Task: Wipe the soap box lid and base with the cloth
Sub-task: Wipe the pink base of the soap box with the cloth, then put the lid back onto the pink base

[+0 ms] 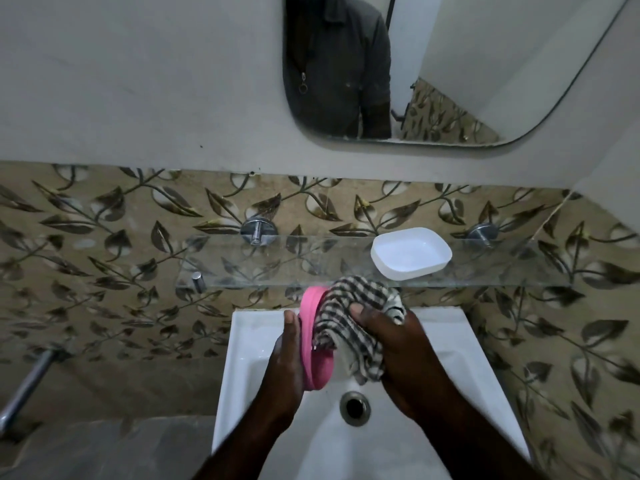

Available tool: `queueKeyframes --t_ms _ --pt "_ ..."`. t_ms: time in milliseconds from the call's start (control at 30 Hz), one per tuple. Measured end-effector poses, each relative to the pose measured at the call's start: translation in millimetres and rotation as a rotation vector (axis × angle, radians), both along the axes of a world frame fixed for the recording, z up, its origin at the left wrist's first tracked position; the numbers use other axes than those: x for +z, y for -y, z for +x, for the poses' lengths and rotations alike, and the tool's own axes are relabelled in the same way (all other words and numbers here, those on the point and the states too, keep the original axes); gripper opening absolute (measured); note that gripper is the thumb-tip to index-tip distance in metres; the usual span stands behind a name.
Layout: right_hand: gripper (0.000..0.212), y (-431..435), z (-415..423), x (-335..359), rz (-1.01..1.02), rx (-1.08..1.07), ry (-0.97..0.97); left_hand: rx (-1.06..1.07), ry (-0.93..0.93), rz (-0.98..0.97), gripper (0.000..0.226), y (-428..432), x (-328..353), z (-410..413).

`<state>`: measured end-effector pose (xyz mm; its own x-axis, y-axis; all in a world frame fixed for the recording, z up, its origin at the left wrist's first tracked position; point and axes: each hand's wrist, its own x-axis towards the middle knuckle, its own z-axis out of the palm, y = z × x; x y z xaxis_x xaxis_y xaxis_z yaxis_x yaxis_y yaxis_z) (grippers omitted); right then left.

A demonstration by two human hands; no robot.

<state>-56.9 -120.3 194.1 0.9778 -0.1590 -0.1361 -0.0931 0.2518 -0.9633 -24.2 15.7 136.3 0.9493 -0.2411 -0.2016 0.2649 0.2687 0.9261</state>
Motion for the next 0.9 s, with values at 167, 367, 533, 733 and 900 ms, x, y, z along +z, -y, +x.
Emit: queueKeyframes --t_ms 167,367,533,733,900 --pt "0.015 17 -2 9 -0.951 0.21 0.03 0.107 -0.156 -0.136 0.06 -17 0 -2" --pt "0.008 28 21 58 -1.124 0.254 0.192 0.167 -0.117 -0.257 0.096 -31 10 8" --pt "0.025 30 54 103 -1.265 -0.107 0.531 0.123 -0.1 -0.458 0.106 -35 22 17" --pt "0.06 13 77 39 -1.697 0.173 0.302 0.11 -0.144 -0.534 0.072 -29 30 19" --pt "0.084 19 67 21 -1.681 0.227 0.208 0.111 -0.184 -0.503 0.058 -26 28 15"
